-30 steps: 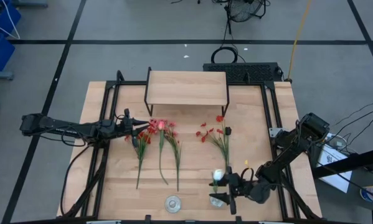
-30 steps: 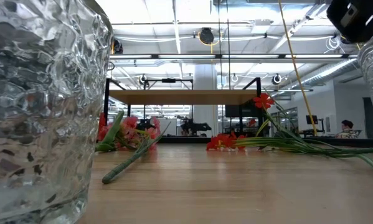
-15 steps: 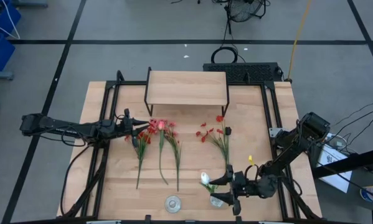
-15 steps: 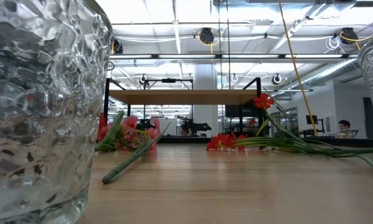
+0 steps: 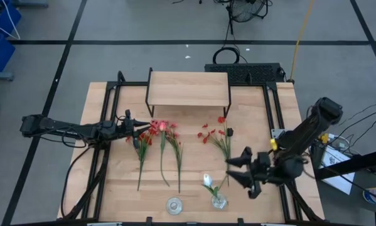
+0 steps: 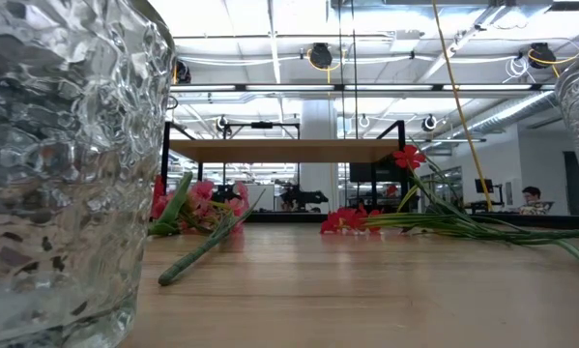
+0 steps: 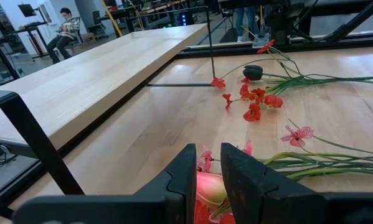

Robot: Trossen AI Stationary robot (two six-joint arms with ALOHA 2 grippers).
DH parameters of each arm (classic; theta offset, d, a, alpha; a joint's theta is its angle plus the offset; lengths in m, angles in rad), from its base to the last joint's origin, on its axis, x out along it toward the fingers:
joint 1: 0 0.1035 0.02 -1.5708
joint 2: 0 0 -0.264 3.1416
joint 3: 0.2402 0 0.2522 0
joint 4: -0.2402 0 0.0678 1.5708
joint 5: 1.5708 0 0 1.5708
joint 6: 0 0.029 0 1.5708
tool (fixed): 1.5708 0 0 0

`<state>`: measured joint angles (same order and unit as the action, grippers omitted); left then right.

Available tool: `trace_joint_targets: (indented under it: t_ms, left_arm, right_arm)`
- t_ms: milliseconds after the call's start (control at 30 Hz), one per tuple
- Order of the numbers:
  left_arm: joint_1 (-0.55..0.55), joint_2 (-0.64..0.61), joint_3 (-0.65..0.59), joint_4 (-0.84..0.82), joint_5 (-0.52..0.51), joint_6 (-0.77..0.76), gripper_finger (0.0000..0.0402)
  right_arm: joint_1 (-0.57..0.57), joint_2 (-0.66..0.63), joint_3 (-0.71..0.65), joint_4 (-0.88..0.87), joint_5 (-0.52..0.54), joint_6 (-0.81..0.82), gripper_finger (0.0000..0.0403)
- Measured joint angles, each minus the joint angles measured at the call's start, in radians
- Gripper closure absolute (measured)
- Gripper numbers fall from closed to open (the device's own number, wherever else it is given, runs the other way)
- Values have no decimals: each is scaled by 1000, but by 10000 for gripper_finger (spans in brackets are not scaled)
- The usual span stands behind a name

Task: Pick and place flowers into a vace then onto a shelf
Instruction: Put the right orange flowers into the right transparent vase

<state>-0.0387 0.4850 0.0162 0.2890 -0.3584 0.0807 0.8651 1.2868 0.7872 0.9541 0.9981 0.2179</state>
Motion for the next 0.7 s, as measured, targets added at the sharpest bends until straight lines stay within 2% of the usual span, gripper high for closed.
trace_joint_targets:
  t_ms: [133,267,467,600,700]
  left_arm:
    - [0,0,0,0,0,0,321]
    - [0,0,0,0,0,0,321]
    - [0,0,0,0,0,0,321]
    - [0,0,0,0,0,0,321]
    - [0,0,0,0,0,0,321]
  right_arm:
    - [-10,-107,0,-270,76,139,195]
    - [-75,-185,0,-592,41,404,195]
    - [-265,-205,0,-966,-227,742,195]
    - [-382,-200,0,-1170,-347,874,195]
    - [-469,-200,0,-1299,-480,971,195]
